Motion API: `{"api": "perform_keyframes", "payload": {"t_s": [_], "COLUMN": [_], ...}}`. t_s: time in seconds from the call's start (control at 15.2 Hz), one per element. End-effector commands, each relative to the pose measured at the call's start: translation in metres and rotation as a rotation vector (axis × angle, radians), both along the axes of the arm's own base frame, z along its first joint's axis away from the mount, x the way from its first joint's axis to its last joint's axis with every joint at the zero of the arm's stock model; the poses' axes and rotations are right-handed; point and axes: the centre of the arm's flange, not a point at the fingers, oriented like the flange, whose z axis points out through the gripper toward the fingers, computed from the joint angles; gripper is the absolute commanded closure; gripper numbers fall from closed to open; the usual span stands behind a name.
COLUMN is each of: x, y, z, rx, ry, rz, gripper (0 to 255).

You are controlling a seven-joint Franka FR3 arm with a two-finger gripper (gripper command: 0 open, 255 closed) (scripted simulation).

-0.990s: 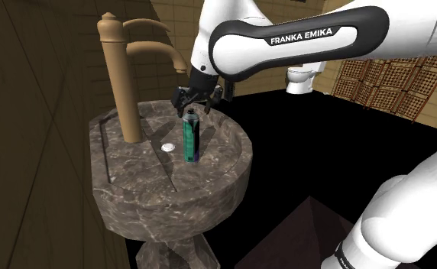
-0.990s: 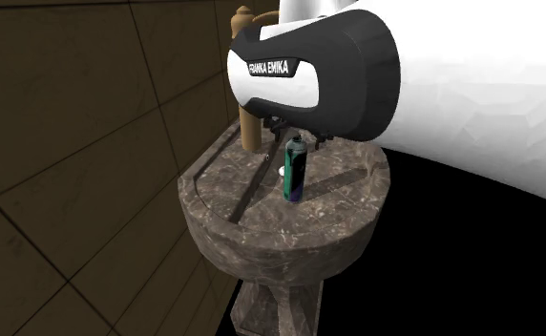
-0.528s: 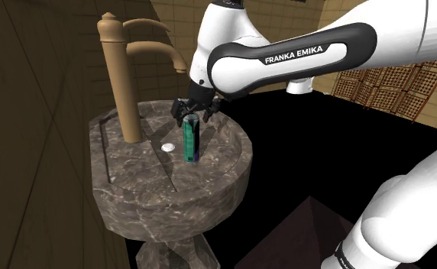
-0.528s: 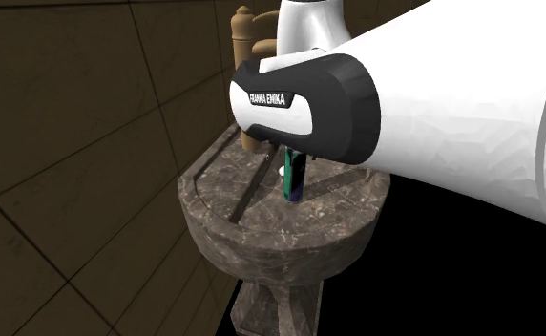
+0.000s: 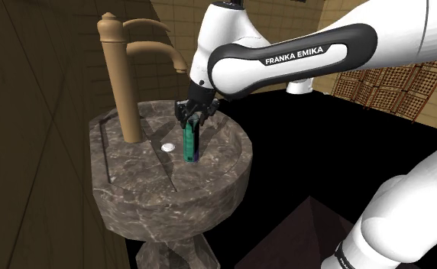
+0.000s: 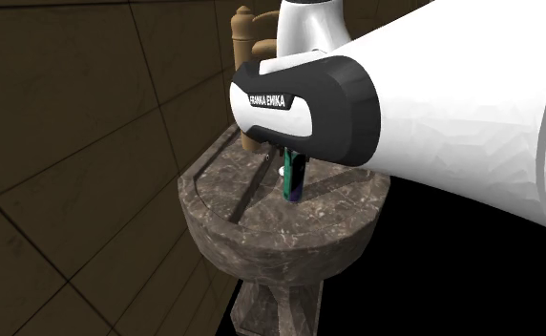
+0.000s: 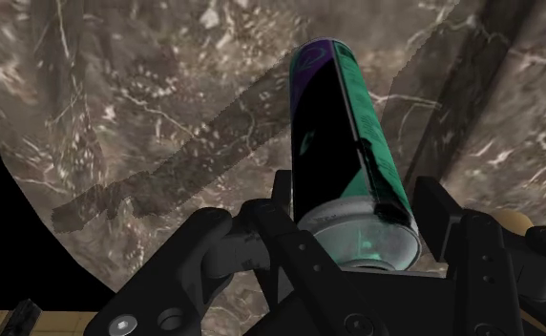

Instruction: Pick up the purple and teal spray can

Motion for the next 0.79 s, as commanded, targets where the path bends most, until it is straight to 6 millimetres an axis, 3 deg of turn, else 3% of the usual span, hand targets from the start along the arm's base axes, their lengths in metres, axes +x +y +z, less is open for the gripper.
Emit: {"api": "perform_keyframes", "payload": {"t_s": [0.0, 0.73], "x": [0.000, 0.001], "y": [0.000, 0.000], "z": [0.000, 0.052], "rx": [0.000, 0.000], "ry": [0.001, 0.001], "rz": [0.001, 0.001], "gripper": [255, 255]}}
